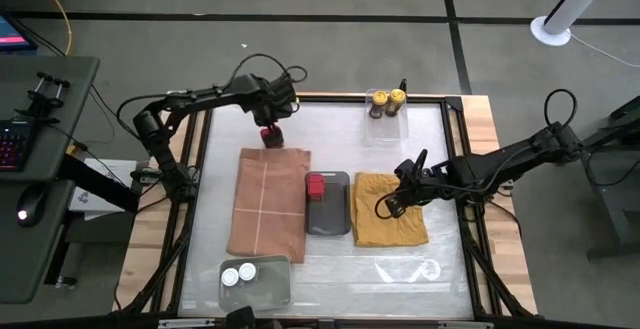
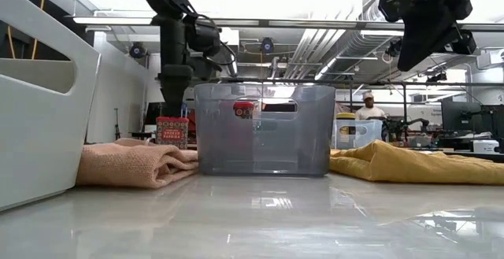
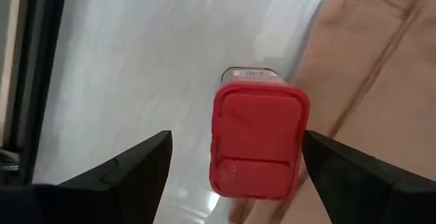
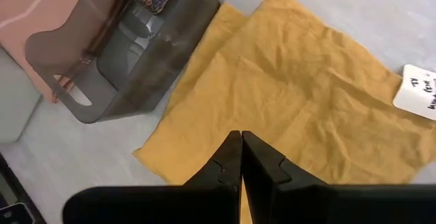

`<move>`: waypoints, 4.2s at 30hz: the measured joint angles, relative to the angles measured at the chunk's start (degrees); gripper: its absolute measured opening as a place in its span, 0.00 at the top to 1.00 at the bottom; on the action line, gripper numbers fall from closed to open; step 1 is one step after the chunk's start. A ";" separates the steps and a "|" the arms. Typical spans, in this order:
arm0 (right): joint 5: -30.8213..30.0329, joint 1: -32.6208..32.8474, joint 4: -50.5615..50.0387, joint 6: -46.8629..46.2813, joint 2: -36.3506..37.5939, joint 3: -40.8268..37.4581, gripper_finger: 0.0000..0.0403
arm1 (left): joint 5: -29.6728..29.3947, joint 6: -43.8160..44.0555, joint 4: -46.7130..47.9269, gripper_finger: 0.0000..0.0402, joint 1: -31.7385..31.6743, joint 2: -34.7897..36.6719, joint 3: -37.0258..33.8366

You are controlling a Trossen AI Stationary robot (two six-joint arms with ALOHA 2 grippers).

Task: Sort spices by type
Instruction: Put the red seasoning can into the black bin, then adjust the right red seasoning can in the black bin

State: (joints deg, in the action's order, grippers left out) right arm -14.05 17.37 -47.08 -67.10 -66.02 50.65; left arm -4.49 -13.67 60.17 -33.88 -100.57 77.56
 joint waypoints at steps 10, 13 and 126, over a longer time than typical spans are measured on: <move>0.56 0.00 0.93 0.01 0.00 0.00 1.00 | 2.06 -0.31 0.01 0.22 -0.56 -3.14 -2.30; 0.56 0.00 1.01 0.05 0.00 0.00 1.00 | 1.89 -0.14 -0.43 0.22 -0.52 -3.26 -4.41; 2.84 -1.88 28.57 20.52 0.63 0.11 1.00 | -4.99 -39.14 -14.57 0.35 33.52 6.94 12.47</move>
State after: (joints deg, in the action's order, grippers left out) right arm -11.21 15.48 -18.51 -46.58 -65.39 50.76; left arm -9.48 -52.82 45.60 -0.36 -93.63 90.03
